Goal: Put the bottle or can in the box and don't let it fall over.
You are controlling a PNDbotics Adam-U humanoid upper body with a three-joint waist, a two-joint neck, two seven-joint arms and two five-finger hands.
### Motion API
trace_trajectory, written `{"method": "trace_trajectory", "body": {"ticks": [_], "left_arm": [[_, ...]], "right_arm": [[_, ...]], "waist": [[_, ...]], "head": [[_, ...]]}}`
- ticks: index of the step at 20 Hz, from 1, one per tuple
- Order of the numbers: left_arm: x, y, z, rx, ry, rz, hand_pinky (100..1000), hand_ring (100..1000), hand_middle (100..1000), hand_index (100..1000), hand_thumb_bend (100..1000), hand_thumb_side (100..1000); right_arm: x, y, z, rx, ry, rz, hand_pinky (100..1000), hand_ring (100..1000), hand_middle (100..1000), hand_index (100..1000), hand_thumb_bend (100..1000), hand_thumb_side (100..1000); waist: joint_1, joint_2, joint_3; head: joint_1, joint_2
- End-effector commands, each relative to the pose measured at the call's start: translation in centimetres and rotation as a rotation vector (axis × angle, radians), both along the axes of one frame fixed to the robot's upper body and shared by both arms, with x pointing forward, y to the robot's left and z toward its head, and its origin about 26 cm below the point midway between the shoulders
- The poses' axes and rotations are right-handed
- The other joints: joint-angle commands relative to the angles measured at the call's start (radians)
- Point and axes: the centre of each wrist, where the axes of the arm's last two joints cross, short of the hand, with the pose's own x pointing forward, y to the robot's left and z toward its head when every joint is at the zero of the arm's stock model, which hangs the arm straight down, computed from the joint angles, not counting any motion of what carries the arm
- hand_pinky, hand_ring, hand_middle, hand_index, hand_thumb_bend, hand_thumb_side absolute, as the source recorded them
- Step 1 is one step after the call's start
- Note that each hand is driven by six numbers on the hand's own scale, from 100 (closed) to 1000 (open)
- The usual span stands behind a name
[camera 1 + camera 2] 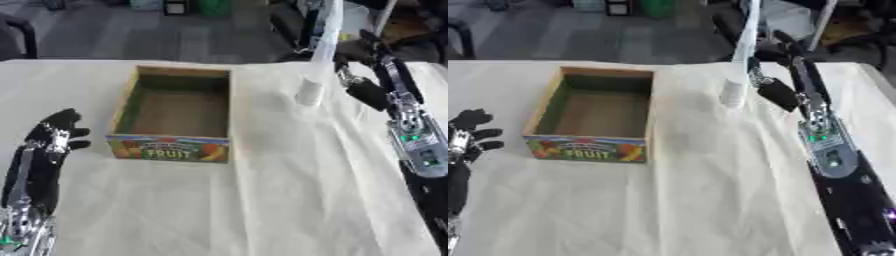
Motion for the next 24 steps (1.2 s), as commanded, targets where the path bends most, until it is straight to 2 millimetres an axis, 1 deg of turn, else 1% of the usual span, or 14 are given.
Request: {"method": "trace_trajectory", "body": {"ticks": [1,10,19,24], "left_arm": [[0.1,-0.1,0.7,0.004,-0.026,-0.012,660,681,725,791,457,688],[0.1,-0.2,0.8,0.003,-0.030,-0.017,660,681,725,791,458,688],[0.2,-0.4,1.0,-0.001,-0.035,-0.023,660,680,725,791,459,688],[0.2,-0.4,1.0,-0.003,-0.037,-0.024,660,680,725,792,459,688]], "right_arm": [[0.4,-0.3,1.7,-0.005,-0.043,-0.010,924,1000,997,1000,239,453],[1.1,-0.2,1.9,0.013,-0.027,-0.010,925,1000,999,1000,236,458],[2.0,1.3,2.2,0.006,-0.020,0.003,926,1000,999,1000,237,460],[2.4,1.9,2.0,-0.007,-0.015,-0.002,926,1000,1000,1000,240,459]], "waist": [[0.001,-0.016,0.002],[0.003,-0.012,0.007],[0.011,-0.007,0.015],[0.013,-0.005,0.017]], "head": [[0.000,-0.004],[0.000,-0.015],[-0.012,-0.013],[-0.019,-0.016]]}}
